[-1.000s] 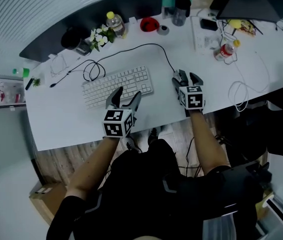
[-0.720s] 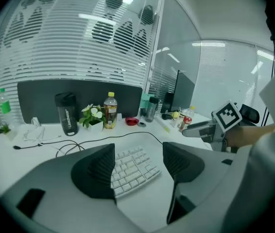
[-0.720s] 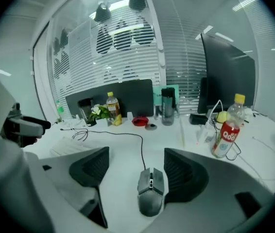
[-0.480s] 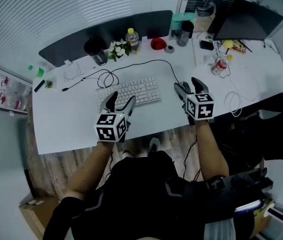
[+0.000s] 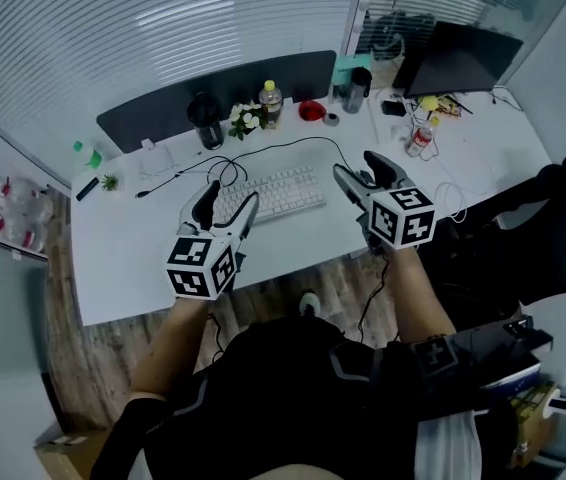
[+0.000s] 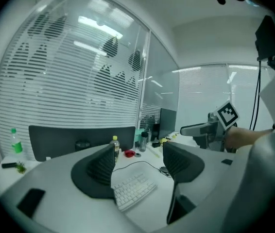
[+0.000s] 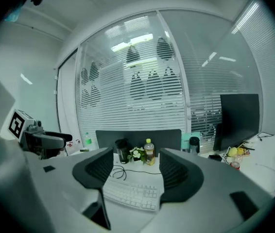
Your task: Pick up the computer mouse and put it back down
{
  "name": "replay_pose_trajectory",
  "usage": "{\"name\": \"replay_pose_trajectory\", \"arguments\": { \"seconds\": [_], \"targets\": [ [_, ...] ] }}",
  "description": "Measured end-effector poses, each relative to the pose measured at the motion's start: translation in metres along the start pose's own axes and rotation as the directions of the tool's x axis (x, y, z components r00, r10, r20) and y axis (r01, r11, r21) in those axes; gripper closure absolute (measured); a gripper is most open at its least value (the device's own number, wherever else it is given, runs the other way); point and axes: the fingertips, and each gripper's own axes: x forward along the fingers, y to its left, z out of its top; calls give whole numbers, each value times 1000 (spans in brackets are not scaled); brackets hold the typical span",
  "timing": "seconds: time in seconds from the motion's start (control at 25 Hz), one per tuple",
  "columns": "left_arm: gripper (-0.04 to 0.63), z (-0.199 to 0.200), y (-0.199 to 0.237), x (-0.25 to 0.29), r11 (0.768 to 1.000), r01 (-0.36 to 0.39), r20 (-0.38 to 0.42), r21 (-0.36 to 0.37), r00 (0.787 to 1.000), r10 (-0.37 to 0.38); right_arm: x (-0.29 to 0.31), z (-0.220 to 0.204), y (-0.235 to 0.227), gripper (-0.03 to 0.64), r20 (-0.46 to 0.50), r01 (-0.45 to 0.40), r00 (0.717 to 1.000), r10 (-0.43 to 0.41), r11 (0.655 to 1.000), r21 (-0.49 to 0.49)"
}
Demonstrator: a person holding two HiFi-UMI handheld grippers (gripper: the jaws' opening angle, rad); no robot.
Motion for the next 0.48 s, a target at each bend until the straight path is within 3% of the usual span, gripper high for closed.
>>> {"name": "replay_pose_trajectory", "arguments": {
  "seconds": [0.2, 0.32, 0.48],
  "targets": [
    [272, 29, 20, -51, 998, -41, 85, 41, 996, 38, -17, 29, 51, 361, 78, -38, 996, 35, 999, 30],
    [345, 34, 28, -69, 999, -31, 99, 10, 995, 30, -27, 39, 73, 426, 96, -43, 995, 37, 997, 61],
    [347, 35, 30, -84, 1000, -21, 92, 20, 996, 19, -33, 49, 96, 428, 100, -57, 994, 53, 998, 34]
  ]
}}
